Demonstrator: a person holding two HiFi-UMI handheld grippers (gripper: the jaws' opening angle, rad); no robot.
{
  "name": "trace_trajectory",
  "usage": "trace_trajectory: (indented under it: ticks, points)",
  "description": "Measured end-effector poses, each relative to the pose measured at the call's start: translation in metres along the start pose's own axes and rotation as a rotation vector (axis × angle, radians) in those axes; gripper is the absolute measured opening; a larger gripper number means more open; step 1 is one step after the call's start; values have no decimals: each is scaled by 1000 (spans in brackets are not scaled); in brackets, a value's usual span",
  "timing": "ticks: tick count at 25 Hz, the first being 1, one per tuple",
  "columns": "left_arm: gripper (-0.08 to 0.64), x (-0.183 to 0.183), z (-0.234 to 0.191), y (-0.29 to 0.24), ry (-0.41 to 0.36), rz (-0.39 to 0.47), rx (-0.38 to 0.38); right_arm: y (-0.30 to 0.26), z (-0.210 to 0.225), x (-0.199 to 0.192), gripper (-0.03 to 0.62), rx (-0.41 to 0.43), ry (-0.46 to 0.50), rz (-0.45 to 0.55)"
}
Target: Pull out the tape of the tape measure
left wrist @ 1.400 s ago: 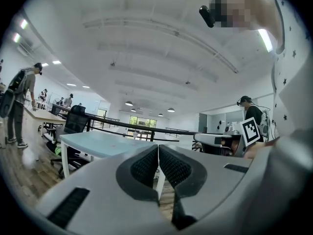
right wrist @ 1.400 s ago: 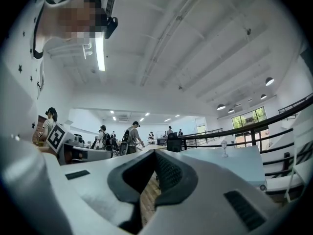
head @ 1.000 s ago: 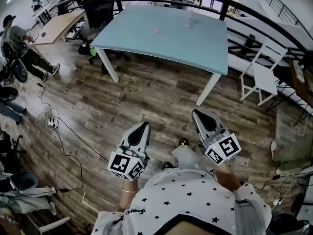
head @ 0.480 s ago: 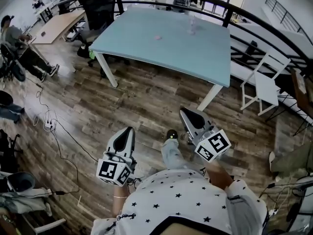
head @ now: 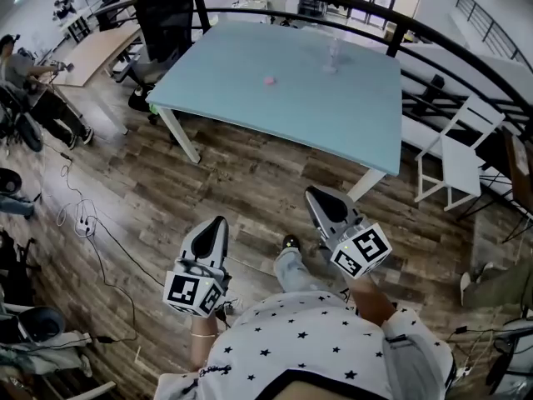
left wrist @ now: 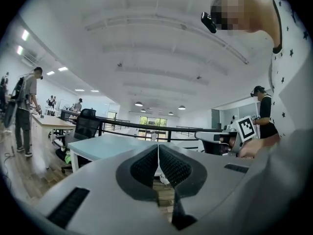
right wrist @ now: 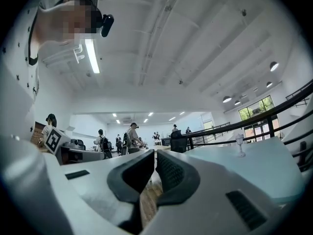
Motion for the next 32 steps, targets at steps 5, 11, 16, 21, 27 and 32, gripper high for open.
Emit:
trace_trajectory:
  ticks: [5,11,16,21,27,32]
  points:
    - [29,21,-18,-49,17,12,21,-29,48,10,6,-2,-18,-2]
    - [29,45,-32,-106,27,2,4,-64,99,28,6,25,-12,8]
    - [29,57,-35,-152,14,-21,-17,-79,134,38,9,35,4,7]
    - [29,71,-35,-194,-6,-41,-42,-88,167,37,9,28,-15,8]
    - [29,80,-35,-220,-31,-61,-68,-96,187,36,9,16,-36,17]
    - [29,82,-40,-236,-39,-96,-78,-104,200,30,9,13,-64,16]
Point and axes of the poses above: the fingertips, and each gripper's own axes: y backward along the fingers, z to its right, x out of its top, the point moved 7 cm from there along y, backward along the fingers, and after that the axes turned 12 degrees about -z, right-handed, at the moved point
